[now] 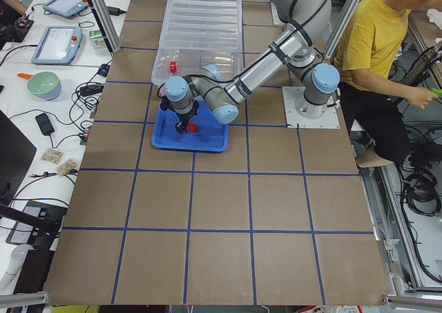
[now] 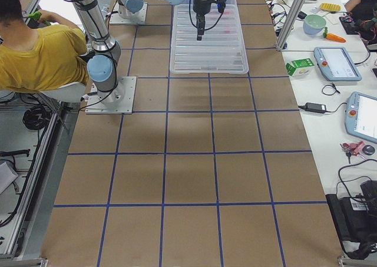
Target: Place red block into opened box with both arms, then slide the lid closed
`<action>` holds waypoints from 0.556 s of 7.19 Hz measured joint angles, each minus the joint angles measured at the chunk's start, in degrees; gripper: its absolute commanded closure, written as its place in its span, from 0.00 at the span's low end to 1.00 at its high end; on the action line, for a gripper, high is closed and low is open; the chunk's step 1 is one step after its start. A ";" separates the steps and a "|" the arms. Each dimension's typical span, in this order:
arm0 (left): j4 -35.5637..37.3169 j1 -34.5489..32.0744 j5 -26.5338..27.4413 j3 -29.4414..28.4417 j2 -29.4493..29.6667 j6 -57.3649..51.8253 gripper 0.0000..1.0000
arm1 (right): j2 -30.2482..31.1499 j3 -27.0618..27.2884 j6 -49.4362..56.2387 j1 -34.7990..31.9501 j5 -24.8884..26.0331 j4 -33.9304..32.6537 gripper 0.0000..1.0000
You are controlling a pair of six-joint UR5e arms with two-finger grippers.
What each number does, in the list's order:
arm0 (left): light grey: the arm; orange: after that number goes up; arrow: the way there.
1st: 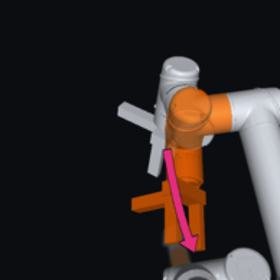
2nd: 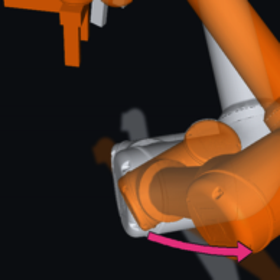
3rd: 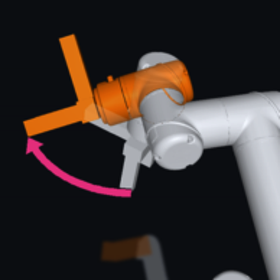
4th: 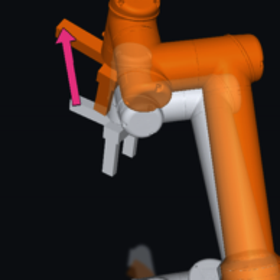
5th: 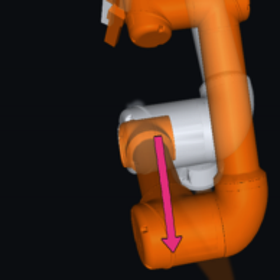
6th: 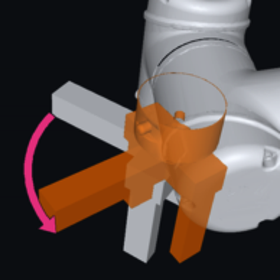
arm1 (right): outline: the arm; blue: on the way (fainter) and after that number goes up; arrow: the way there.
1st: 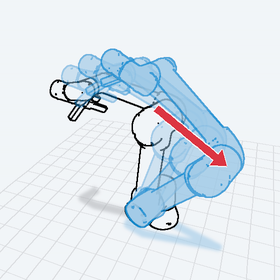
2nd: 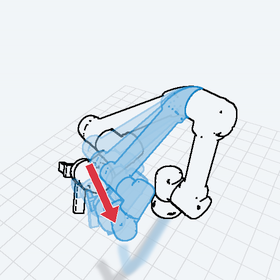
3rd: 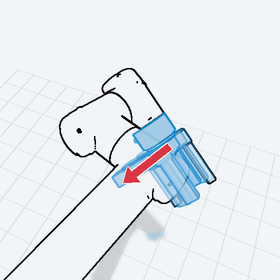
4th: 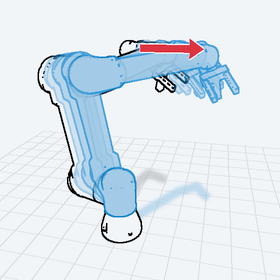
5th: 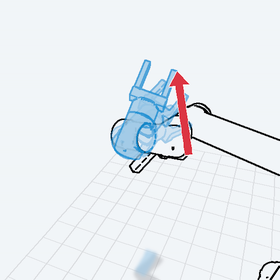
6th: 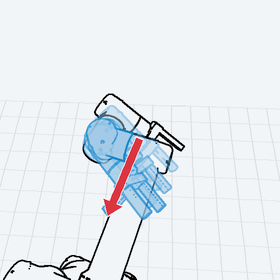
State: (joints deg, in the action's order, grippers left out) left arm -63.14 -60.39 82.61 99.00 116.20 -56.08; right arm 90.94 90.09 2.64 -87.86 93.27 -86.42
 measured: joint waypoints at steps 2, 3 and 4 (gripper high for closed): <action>0.78 -0.07 0.05 0.59 1.18 1.62 0.18 | 0.02 0.00 0.00 -0.03 0.22 -0.35 0.00; 0.93 -0.08 0.10 0.70 1.81 2.51 0.49 | 0.02 0.04 0.00 -0.06 0.28 -0.55 0.00; 0.98 -0.08 0.15 0.71 2.20 3.60 0.78 | 0.02 0.11 0.02 -0.08 0.33 -0.63 0.00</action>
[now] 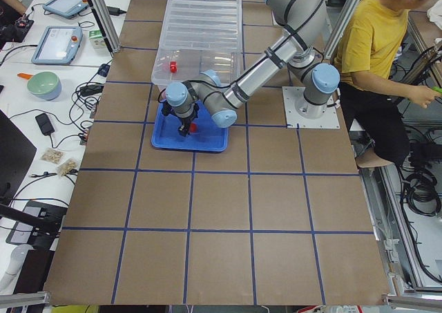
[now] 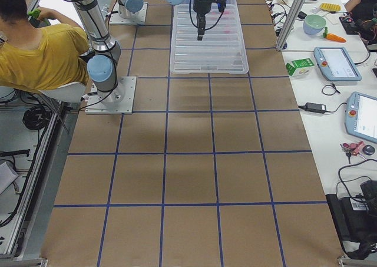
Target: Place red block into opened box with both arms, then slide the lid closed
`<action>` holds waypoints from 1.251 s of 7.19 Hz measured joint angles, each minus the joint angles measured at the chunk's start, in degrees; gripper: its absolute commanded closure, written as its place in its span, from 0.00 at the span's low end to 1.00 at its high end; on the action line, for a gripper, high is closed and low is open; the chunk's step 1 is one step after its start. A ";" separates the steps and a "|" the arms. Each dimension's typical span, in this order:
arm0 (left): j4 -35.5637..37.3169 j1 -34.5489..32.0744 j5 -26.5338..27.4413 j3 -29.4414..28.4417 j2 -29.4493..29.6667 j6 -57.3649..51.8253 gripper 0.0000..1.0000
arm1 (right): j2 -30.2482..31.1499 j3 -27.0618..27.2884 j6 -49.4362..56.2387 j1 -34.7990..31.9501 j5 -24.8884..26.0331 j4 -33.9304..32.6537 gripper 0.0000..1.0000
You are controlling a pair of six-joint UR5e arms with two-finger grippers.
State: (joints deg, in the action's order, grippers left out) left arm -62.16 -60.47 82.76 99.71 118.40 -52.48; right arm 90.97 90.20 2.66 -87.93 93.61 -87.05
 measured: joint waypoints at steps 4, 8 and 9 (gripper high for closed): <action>0.02 0.00 0.16 -0.99 -0.42 1.51 1.00 | 0.00 0.12 0.01 -0.04 0.08 -0.07 0.00; -16.54 -0.95 4.22 -11.13 -8.68 5.70 1.00 | 0.00 0.13 -0.02 -0.05 0.30 -0.10 0.00; -21.29 -2.95 3.33 -13.03 -11.71 10.78 1.00 | 0.01 0.12 0.00 -0.05 1.02 -0.10 0.00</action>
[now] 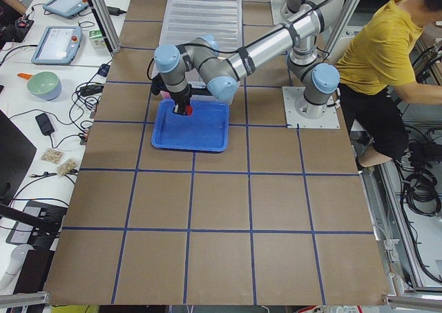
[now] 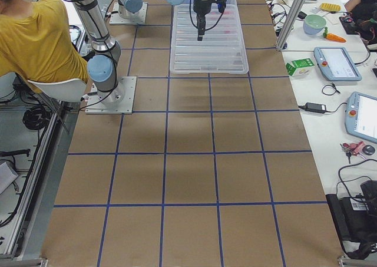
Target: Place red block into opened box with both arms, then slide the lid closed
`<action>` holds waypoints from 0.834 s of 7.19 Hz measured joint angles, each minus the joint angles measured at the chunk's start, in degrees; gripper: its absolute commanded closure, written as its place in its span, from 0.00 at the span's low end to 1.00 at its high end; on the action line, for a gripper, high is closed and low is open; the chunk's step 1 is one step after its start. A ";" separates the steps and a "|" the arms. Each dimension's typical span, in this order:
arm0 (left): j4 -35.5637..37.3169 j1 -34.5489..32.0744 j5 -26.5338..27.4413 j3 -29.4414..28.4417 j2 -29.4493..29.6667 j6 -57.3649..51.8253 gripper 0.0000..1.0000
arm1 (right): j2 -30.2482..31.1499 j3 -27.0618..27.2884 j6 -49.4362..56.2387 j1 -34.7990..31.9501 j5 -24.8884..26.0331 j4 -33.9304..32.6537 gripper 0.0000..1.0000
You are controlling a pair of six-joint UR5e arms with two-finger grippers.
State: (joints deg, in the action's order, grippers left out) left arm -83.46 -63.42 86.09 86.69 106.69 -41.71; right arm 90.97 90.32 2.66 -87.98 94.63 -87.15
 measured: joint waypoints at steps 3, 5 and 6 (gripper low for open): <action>-3.73 -11.95 -0.94 -0.03 -6.38 15.92 1.00 | -0.01 0.02 -0.01 -0.02 1.36 0.04 0.00; -1.43 -16.43 -1.17 5.81 -8.46 23.00 1.00 | -0.01 0.03 -0.04 -0.04 1.42 0.05 0.00; 2.86 -18.19 -1.17 9.92 -8.81 25.13 1.00 | -0.02 0.03 -0.08 -0.06 1.43 0.05 0.00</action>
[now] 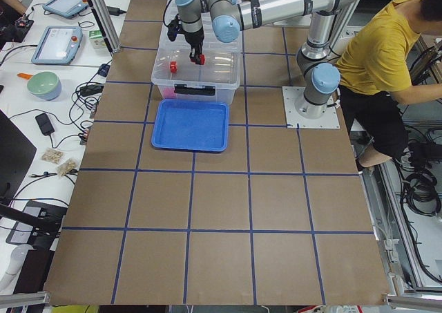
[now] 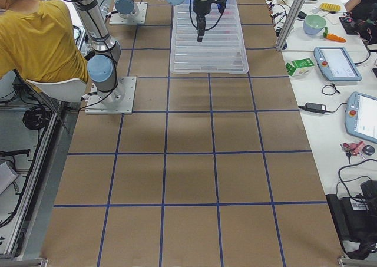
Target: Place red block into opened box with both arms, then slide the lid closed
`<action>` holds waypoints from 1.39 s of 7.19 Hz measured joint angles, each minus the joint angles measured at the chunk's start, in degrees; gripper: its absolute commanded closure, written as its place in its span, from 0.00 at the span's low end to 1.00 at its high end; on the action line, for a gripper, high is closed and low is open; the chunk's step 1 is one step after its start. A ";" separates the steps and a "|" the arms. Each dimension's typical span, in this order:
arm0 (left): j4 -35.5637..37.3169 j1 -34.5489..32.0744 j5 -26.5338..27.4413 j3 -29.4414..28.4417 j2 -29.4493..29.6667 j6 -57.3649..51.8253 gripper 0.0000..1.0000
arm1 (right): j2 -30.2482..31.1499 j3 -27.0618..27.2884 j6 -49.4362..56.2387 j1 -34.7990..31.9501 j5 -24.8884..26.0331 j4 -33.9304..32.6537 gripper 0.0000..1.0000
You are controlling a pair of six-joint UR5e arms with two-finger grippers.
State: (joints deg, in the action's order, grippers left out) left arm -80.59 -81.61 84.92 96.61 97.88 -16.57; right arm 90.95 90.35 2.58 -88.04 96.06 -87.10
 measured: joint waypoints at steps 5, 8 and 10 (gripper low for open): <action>12.95 -2.46 0.13 10.82 2.23 3.07 1.00 | -0.07 0.00 -0.11 -0.03 0.02 -0.08 0.00; 15.20 -2.25 1.26 12.26 4.69 4.92 1.00 | -0.07 0.00 -0.12 -0.03 0.01 -0.09 0.00; 15.66 -2.24 1.71 12.84 5.47 5.51 1.00 | -0.07 0.00 -0.12 -0.03 0.01 -0.09 0.00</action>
State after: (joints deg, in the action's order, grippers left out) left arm -64.93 -83.85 86.63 109.44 103.34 -11.06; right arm 90.88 90.35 2.46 -88.07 96.06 -87.19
